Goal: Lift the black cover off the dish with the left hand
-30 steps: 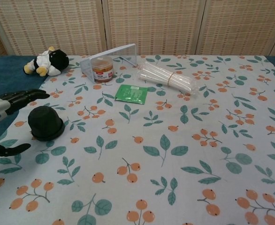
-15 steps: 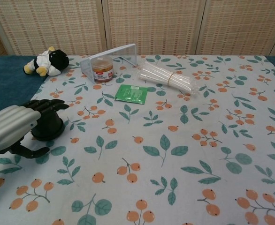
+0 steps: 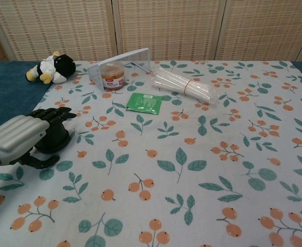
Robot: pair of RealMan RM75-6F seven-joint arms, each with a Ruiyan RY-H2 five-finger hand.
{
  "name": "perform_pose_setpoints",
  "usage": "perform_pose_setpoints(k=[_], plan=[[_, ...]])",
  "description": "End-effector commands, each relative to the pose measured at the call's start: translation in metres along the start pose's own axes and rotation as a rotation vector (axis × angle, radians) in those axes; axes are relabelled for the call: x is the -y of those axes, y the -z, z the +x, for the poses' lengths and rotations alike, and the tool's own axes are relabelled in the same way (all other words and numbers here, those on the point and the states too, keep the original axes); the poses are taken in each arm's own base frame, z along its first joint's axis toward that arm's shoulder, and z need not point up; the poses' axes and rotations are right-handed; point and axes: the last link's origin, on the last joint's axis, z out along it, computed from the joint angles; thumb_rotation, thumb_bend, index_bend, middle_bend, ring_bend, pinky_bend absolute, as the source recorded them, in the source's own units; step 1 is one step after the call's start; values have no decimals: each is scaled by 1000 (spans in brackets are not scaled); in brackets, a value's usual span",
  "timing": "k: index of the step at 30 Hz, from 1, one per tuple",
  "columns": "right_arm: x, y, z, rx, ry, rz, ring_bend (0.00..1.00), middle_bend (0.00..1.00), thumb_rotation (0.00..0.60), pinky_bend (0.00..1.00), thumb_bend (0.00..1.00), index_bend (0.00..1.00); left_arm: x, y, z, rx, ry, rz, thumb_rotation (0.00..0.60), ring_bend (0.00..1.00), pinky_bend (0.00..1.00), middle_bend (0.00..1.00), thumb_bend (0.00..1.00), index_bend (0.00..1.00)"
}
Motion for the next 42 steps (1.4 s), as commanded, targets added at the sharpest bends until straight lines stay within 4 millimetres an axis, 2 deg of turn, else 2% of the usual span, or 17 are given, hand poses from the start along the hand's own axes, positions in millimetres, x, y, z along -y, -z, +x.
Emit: perform_pose_setpoints(k=[1,8,12,14,19,22,24,27,30,32,34,35,37,40,42], plan=[[0,0,0,3,-1,-1,0,0,451,0,0,0,4,-3,-3,19,2,17,600,0,101,0,287,0],[1,0,-1,12,-5,6,0,0,450,0,0,0,12,-9,-6,42,-27,39,600,0,118,0,301,0],[2,0,-2,18,-5,9,0,0,450,0,0,0,15,-10,-5,31,-23,51,600,7,162,16,337,0],[2,1,-2,24,-3,9,0,0,451,0,0,0,15,-9,-3,11,-22,51,600,57,212,64,411,31],[3,1,-4,35,-4,12,0,0,450,0,0,0,13,-6,7,-125,31,52,600,332,491,330,731,291],[3,2,-3,39,-6,12,0,0,450,0,0,0,16,-5,12,-204,64,68,600,426,589,432,855,390],[3,2,-3,40,-8,12,0,0,450,0,0,0,17,-4,17,-254,133,77,600,452,618,460,900,422],[3,2,-3,40,-10,14,0,0,451,0,0,0,16,-4,30,-338,476,97,600,460,627,468,914,434],[3,2,-3,41,-11,14,0,0,451,0,0,0,19,-9,49,-322,1020,119,600,460,627,467,911,430],[3,2,-3,42,-12,15,0,0,450,0,0,0,21,-12,71,-203,1545,165,600,456,623,465,906,425],[3,2,-3,46,-12,17,0,0,450,0,0,0,33,-15,102,-41,2078,265,600,443,610,454,901,416],[4,1,-4,48,-12,19,0,0,451,0,0,0,41,-17,112,8,2217,305,600,432,599,443,901,408],[5,1,-6,56,-10,23,0,0,451,0,0,0,56,-22,122,50,2326,341,600,409,578,421,891,388],[5,0,-7,65,-8,24,0,0,451,0,0,0,66,-25,126,19,2505,358,600,383,556,391,862,358],[6,0,-8,68,-8,25,0,0,450,0,0,0,69,-24,124,17,2544,359,600,375,550,383,859,348]])
